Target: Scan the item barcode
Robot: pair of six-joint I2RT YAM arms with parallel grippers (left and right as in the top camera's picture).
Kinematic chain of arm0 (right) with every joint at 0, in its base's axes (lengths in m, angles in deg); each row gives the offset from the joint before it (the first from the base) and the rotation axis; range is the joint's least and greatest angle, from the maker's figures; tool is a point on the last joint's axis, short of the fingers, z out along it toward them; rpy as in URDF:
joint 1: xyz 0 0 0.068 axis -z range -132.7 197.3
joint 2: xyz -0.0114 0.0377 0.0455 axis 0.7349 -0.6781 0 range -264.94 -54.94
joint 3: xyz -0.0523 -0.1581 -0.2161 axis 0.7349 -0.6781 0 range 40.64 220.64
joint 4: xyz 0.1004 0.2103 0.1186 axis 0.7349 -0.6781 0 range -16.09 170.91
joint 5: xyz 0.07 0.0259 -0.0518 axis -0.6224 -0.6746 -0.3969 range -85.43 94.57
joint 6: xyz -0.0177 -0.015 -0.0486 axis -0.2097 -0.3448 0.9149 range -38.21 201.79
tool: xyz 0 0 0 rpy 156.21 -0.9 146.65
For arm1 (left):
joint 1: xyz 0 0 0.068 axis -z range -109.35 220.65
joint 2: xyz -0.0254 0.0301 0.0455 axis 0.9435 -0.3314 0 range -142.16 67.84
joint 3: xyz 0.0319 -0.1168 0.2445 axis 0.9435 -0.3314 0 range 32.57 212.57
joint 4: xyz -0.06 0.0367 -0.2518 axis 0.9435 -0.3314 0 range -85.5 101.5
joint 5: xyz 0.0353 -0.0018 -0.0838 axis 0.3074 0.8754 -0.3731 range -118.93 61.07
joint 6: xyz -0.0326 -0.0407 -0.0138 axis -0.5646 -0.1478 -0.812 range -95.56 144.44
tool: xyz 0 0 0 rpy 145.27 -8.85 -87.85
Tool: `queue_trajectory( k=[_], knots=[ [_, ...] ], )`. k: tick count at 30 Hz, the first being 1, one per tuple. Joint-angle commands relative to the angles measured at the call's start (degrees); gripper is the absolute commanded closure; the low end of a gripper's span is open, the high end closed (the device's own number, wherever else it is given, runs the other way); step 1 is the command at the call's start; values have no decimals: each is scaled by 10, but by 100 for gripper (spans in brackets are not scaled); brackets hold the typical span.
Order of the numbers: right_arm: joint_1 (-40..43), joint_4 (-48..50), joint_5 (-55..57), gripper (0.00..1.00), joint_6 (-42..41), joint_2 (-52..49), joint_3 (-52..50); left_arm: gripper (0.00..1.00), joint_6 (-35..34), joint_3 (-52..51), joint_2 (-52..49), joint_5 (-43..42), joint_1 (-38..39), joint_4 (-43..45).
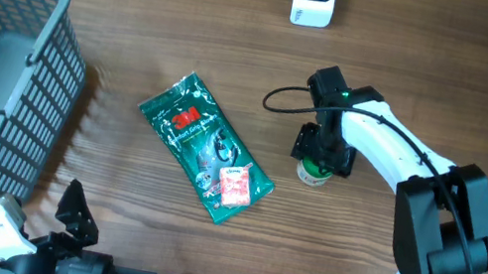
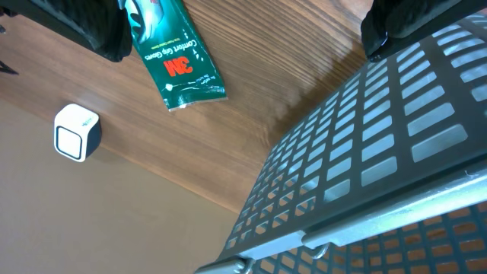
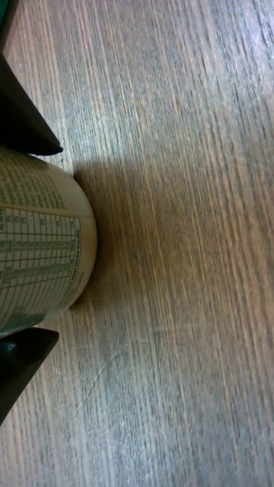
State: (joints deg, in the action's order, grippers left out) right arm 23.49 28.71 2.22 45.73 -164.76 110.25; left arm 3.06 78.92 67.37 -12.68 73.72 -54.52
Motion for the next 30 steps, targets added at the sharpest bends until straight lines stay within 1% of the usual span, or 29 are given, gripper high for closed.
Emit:
queue_trajectory(
  k=[1,3,6,9,10,11,13,15,17,23,25,28,30],
  knots=[
    [-1,3,-29,42,-4,-25,-23,0,-3,0,2,3,3,2],
    [-1,-11,-32,46,-14,-25,-18,0,-3,0,2,3,3,2],
    [-1,-48,-38,49,-10,-23,18,0,-3,0,2,3,3,2],
    [-1,-96,-51,51,33,-16,68,0,-3,0,2,3,3,2],
    [-1,-115,-82,51,59,-13,84,0,-3,0,2,3,3,2],
    [-1,-128,-138,51,99,-9,92,0,-3,0,2,3,3,2],
    [-1,-148,-280,51,173,2,92,0,-3,0,2,3,3,2],
    [-1,-174,-348,51,202,7,92,0,-3,0,2,3,3,2],
    [-1,-195,-386,50,222,7,92,0,-3,0,2,3,3,2],
    [-1,-198,-428,52,207,8,92,0,-3,0,2,3,3,2],
    [-1,-179,-436,52,193,8,92,0,-3,0,2,3,3,2],
    [-1,-142,-484,52,164,8,92,0,-3,0,2,3,3,2],
    [-1,-131,-493,52,159,8,92,0,-3,0,2,3,3,2]
  ],
)
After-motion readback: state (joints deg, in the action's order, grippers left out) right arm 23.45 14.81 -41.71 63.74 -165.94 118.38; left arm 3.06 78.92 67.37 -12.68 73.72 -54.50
